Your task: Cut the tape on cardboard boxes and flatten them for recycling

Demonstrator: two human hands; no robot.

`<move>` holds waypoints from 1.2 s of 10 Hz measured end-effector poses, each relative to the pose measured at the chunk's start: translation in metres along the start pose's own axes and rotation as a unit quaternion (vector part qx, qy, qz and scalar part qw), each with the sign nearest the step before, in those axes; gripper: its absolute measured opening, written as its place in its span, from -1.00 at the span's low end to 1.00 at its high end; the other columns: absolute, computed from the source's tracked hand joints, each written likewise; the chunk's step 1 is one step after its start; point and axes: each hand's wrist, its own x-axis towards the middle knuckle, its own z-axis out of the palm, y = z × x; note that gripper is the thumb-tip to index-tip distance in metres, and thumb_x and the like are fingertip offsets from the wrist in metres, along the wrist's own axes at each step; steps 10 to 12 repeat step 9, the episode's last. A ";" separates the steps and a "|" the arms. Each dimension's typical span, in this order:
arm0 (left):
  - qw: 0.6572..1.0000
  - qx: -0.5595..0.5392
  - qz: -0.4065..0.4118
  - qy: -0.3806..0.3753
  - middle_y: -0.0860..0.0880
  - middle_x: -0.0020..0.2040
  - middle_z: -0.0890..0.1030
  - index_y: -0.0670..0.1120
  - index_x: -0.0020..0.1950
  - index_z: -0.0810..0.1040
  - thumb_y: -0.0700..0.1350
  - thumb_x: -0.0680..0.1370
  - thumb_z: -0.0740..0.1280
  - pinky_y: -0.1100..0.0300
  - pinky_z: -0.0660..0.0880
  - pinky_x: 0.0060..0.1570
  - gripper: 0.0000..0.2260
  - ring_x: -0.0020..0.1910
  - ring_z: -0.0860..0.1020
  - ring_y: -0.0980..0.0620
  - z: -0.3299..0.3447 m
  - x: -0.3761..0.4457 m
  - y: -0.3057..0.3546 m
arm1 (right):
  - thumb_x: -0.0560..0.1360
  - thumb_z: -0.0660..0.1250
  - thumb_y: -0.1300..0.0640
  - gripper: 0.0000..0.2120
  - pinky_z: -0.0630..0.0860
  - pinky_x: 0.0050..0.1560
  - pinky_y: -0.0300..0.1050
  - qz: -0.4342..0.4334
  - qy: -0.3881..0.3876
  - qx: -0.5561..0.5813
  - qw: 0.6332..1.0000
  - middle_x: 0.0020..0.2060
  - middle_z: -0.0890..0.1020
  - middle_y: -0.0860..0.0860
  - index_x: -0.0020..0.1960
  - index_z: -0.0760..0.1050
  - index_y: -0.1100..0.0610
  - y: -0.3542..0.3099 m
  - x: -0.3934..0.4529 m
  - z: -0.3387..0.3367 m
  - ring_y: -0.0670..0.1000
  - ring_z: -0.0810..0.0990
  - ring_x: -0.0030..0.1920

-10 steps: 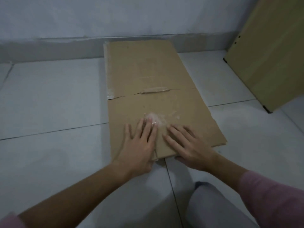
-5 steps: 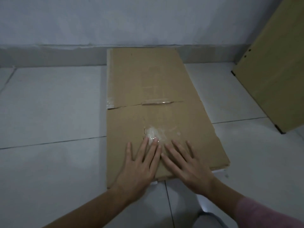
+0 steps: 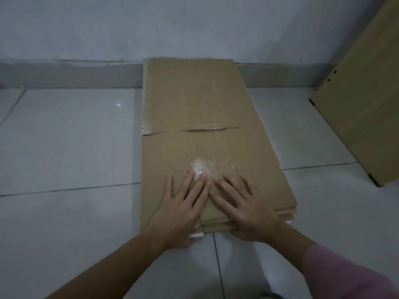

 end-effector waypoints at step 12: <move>0.735 -0.492 -0.467 0.009 -0.16 0.35 0.44 -0.20 0.44 0.27 0.26 0.34 0.41 0.00 0.40 0.22 -0.15 0.25 0.46 -0.17 -0.043 0.028 -0.102 | 0.40 0.31 -0.32 -0.11 0.37 0.29 0.08 0.574 -0.127 0.334 0.737 0.39 0.33 0.19 0.46 0.13 0.24 0.103 0.040 -0.046 0.21 0.37 0.34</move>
